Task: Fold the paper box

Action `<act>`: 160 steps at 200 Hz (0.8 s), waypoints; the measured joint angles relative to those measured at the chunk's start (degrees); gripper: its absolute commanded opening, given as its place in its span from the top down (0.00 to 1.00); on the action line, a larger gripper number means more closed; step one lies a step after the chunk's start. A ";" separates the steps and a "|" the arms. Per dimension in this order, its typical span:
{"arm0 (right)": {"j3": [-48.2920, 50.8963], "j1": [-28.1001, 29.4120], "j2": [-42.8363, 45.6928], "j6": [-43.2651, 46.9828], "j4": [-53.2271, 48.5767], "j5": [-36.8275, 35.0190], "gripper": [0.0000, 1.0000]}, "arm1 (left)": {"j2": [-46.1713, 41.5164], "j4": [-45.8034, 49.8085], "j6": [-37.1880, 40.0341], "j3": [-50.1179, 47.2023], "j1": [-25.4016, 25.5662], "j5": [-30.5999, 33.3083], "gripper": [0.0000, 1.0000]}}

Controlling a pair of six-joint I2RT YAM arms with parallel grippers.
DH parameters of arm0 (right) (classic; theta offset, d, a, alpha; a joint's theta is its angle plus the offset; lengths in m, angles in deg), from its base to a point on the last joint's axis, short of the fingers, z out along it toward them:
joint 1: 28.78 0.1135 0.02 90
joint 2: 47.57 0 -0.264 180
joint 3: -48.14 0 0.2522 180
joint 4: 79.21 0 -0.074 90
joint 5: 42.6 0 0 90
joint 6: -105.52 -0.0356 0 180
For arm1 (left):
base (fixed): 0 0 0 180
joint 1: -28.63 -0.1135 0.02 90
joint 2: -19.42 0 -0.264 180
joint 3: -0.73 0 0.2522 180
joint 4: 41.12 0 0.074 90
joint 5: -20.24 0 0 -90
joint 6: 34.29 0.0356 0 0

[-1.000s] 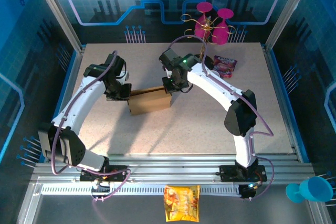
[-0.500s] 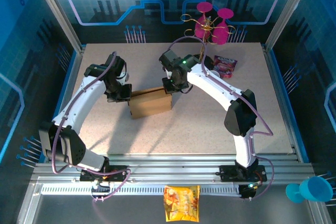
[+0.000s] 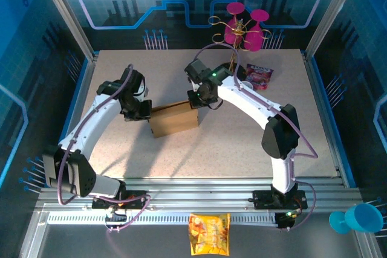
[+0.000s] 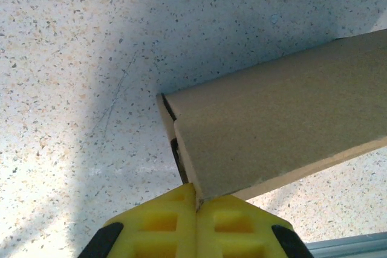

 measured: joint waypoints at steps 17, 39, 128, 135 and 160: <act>2.01 0.00 1.09 0.28 1.99 0.00 1.00 | -0.96 -1.62 -0.04 -1.77 0.00 -0.07 1.00; 4.07 0.00 2.05 0.81 4.35 -0.11 1.00 | -1.88 -3.50 -0.04 -3.72 0.00 -0.07 1.00; 9.20 0.11 4.90 2.78 9.01 -0.46 1.00 | -5.07 -7.45 -1.40 -7.54 0.02 0.04 1.00; 9.09 0.11 4.90 2.78 8.92 -0.46 1.00 | -5.07 -7.52 -1.46 -7.54 0.02 0.13 1.00; 8.26 0.11 4.85 2.78 7.41 -0.20 0.95 | -5.07 -7.54 -1.55 -7.54 0.04 0.50 1.00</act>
